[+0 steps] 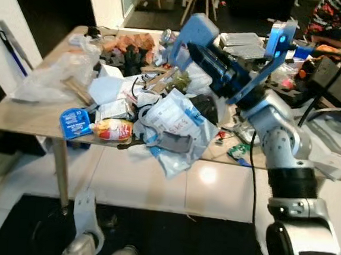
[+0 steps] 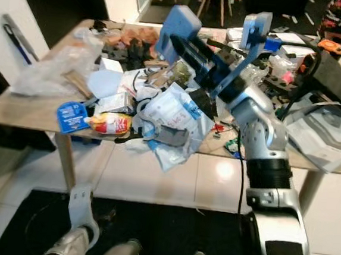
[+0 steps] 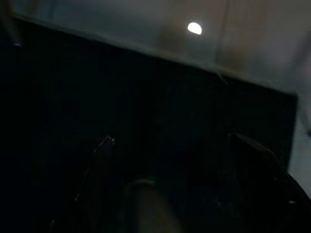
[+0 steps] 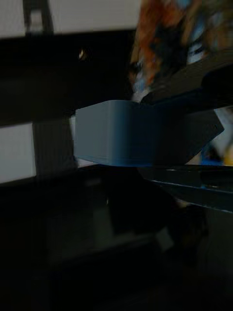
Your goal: Picking trash to rubbish bin
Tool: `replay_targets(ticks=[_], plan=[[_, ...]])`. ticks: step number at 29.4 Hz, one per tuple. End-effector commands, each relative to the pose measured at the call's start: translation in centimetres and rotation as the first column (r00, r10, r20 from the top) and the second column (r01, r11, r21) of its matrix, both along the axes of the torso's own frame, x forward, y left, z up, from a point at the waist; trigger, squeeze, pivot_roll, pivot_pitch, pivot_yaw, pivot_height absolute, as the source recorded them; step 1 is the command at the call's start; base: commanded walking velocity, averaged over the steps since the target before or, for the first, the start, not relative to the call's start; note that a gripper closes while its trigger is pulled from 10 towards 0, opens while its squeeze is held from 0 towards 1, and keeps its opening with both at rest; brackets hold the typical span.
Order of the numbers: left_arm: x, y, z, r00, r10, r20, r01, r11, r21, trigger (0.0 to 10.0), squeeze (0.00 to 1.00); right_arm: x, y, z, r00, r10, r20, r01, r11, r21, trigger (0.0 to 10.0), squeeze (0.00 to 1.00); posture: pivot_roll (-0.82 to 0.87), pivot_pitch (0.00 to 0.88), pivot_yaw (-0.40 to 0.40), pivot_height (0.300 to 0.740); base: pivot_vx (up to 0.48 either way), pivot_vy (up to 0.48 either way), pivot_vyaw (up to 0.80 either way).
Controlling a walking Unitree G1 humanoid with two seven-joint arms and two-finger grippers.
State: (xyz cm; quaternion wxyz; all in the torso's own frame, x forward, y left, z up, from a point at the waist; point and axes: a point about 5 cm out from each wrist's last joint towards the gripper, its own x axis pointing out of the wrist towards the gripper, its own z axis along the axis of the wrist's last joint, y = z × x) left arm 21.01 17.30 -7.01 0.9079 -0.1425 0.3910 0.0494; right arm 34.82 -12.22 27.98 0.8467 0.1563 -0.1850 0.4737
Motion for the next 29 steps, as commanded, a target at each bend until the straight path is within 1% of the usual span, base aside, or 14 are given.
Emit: replay_targets(ticks=[1,8,9,14,16,17,19,20,21,24,25,26,28,29], plan=[[-0.6,-0.1,-0.4,1.0,-0.008,-0.024,0.008,1.0,0.003,10.0,0.0,0.0,0.3,-0.7,1.0,0.004,-0.016,-0.005,1.0,-0.026,10.0,0.0,-0.02,0.082,0.004,0.74,-0.371,0.0,0.0],[-0.6,-0.1,-0.4,1.0,-0.012,-0.024,0.012,1.0,0.0,10.0,0.0,0.5,-0.1,-2.2,0.999,-0.039,-0.035,0.035,0.993,-0.117,10.0,0.0,-0.02,0.082,0.004,0.74,-0.371,0.0,0.0],[-0.6,-0.1,-0.4,1.0,-0.012,-0.024,0.012,1.0,0.0,10.0,0.0,0.8,-0.3,-3.0,0.996,-0.065,-0.054,0.056,0.986,-0.155,10.0,0.0,-0.02,0.082,0.004,0.74,-0.368,0.0,0.0],[-0.6,-0.1,-0.4,1.0,-0.014,-0.024,0.014,1.0,0.0,10.0,0.0,1.2,-0.7,-4.3,0.991,-0.108,-0.083,0.089,0.976,-0.2,10.0,0.0,-0.02,0.081,0.004,0.74,-0.368,0.0,0.0],[-0.5,-0.2,-0.3,1.0,-0.014,-0.024,0.014,1.0,-0.001,10.0,0.0,1.8,-1.6,-6.1,0.976,-0.168,-0.141,0.13,0.961,-0.243,10.0,0.0,-0.02,0.081,0.002,0.74,-0.368,0.0,0.0],[-0.5,-0.2,-0.3,1.0,-0.014,-0.024,0.014,1.0,-0.001,10.0,0.0,1.8,-1.6,-6.1,0.976,-0.168,-0.141,0.13,0.961,-0.243,10.0,0.0,-0.02,0.081,0.002,0.74,-0.368,0.0,0.0],[-0.5,-0.2,-0.3,1.0,-0.015,-0.024,0.015,1.0,-0.003,10.0,0.0,2.1,-2.5,-8.2,0.953,-0.222,-0.205,0.161,0.947,-0.277,10.0,0.0,-0.02,0.082,0.001,0.74,-0.368,0.0,0.0],[-0.5,-0.2,-0.3,1.0,-0.015,-0.024,0.015,1.0,-0.004,10.0,0.0,2.1,-2.8,-8.8,0.944,-0.24,-0.224,0.171,0.942,-0.288,10.0,0.0,-0.02,0.082,0.001,0.74,-0.368,0.0,0.0],[-0.5,-0.2,-0.3,1.0,-0.015,-0.024,0.015,1.0,-0.004,10.0,0.0,2.1,-2.8,-8.8,0.944,-0.24,-0.224,0.171,0.942,-0.288,10.0,0.0,-0.02,0.082,0.001,0.74,-0.368,0.0,0.0],[-0.6,-0.2,-0.4,1.0,-0.016,-0.024,0.016,1.0,-0.006,10.0,0.0,2.1,-4.0,-11.6,0.9,-0.309,-0.309,0.202,0.921,-0.333,10.0,0.0,-0.02,0.081,0.0,0.74,-0.35,0.0,0.0],[-0.6,-0.2,-0.4,1.0,-0.016,-0.024,0.016,1.0,-0.006,10.0,0.0,2.1,-4.0,-11.6,0.9,-0.309,-0.309,0.202,0.921,-0.333,10.0,0.0,-0.02,0.081,0.0,0.74,-0.345,0.0,0.0],[-0.6,-0.2,-0.4,1.0,-0.017,-0.024,0.017,1.0,-0.007,10.0,0.0,2.0,-4.5,-12.8,0.877,-0.336,-0.342,0.213,0.912,-0.352,10.0,0.0,-0.02,0.076,-0.003,0.74,-0.27,0.0,0.0],[-0.6,-0.3,-0.4,1.0,-0.018,-0.022,0.018,1.0,-0.007,10.0,0.0,1.5,-5.6,-15.5,0.809,-0.416,-0.416,0.247,0.882,-0.401,10.0,0.0,-0.02,0.074,-0.005,0.74,0.0,0.0,-0.26],[-0.6,-0.3,-0.4,1.0,-0.018,-0.022,0.018,1.0,-0.007,10.0,0.0,1.5,-5.6,-15.5,0.809,-0.416,-0.416,0.247,0.882,-0.401,10.0,0.0,-0.02,0.074,-0.005,0.74,0.0,0.0,-0.52]])
